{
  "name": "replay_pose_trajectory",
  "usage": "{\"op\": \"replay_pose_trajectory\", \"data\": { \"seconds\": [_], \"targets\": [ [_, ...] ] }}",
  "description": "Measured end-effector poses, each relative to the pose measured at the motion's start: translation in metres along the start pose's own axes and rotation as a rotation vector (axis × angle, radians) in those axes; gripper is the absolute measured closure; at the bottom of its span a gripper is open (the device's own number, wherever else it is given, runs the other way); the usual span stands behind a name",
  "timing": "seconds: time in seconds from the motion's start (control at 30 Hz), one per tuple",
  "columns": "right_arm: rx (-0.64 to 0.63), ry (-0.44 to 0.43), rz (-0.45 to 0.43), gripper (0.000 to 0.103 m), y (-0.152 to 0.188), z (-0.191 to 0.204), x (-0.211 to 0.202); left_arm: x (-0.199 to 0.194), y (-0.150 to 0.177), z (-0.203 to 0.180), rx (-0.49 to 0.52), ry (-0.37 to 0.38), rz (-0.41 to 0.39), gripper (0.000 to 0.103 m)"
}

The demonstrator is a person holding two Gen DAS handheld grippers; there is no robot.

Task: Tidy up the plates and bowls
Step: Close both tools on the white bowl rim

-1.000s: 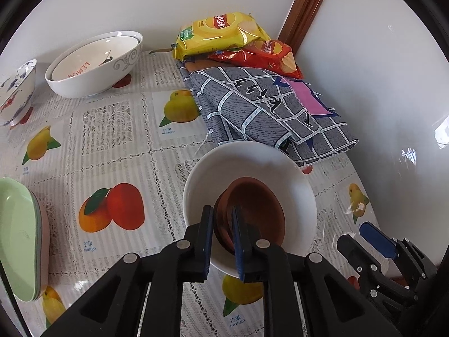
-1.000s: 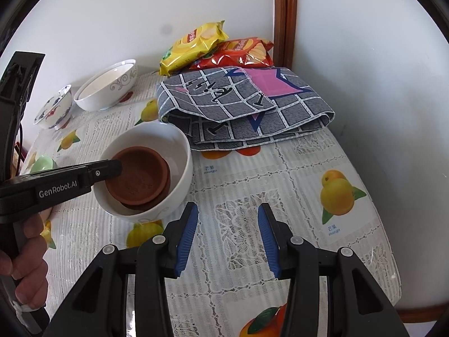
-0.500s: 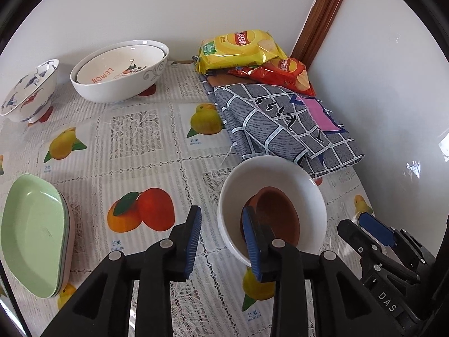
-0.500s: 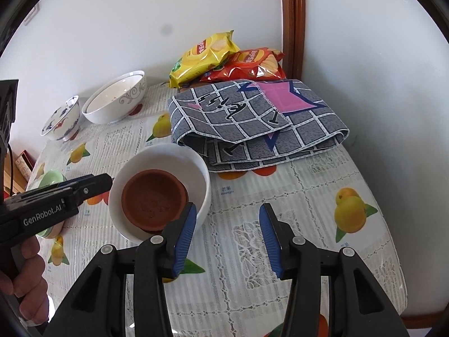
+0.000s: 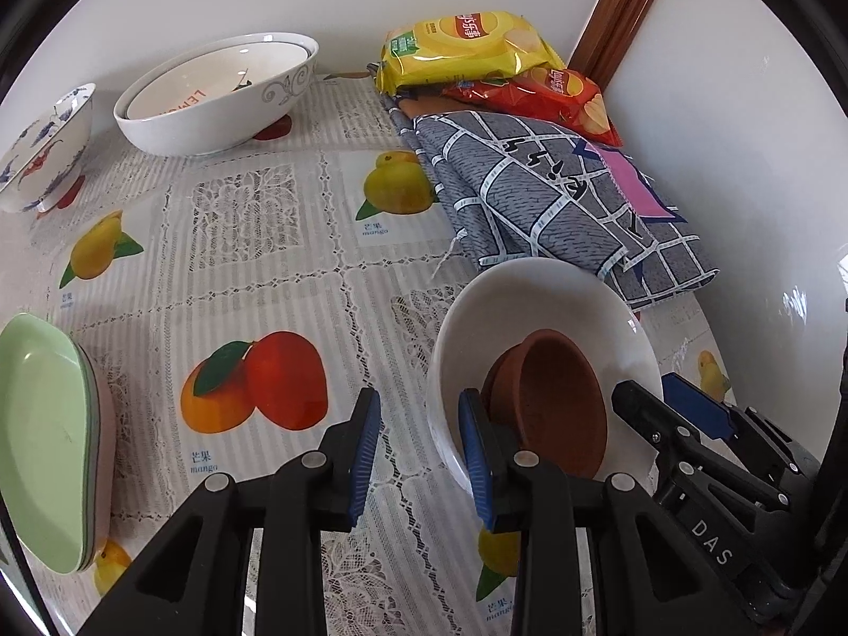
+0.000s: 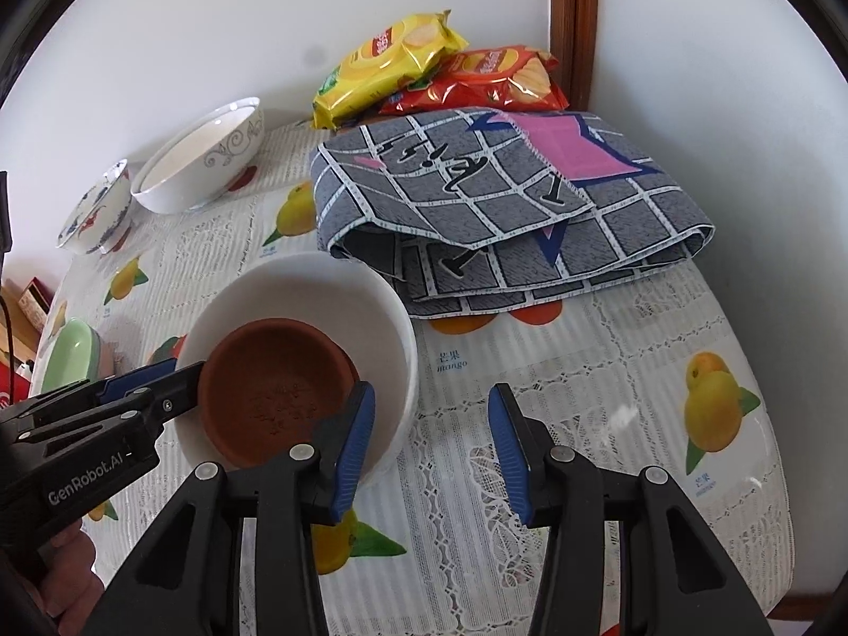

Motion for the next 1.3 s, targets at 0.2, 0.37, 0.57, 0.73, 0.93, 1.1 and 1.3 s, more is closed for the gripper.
{"op": "replay_pose_trajectory", "data": {
  "seconds": [0.2,0.37,0.57,0.73,0.93,1.1,1.3],
  "targets": [
    [-0.002,-0.004,0.036,0.061,-0.001,0.003,0.015,0.010,-0.002,0.001,0.002,0.000,0.011,0.073],
    [-0.011,0.048,0.026,0.055,-0.004,0.001,0.024,0.018,-0.004,0.004,0.006,-0.026,0.015,0.066],
    [0.025,0.045,0.034,0.046,-0.007,-0.007,0.031,0.021,-0.006,0.004,0.012,-0.029,-0.001,0.067],
    [0.029,0.052,0.028,0.037,-0.009,-0.009,0.033,0.021,-0.007,0.004,0.006,-0.022,-0.014,0.068],
    [0.085,0.002,0.027,0.037,-0.006,-0.013,0.036,0.021,-0.007,0.004,0.008,-0.020,-0.023,0.071],
    [0.076,0.011,0.024,0.037,-0.008,-0.011,0.035,0.021,-0.007,0.004,0.008,-0.017,-0.019,0.071],
    [0.082,-0.011,0.050,0.039,-0.010,-0.011,0.038,0.025,-0.006,0.006,-0.015,-0.003,0.009,0.071]
  ]
}}
Point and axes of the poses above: each gripper's, at about its wrist camera, not at the fingertips, and x roughly the way its jaws point, z to its left, y to its underside, the point moved 7 cm from there along x, roughly the way its jaws point, and after that the axes turned 12 degrees about y, right-handed, at the moved point
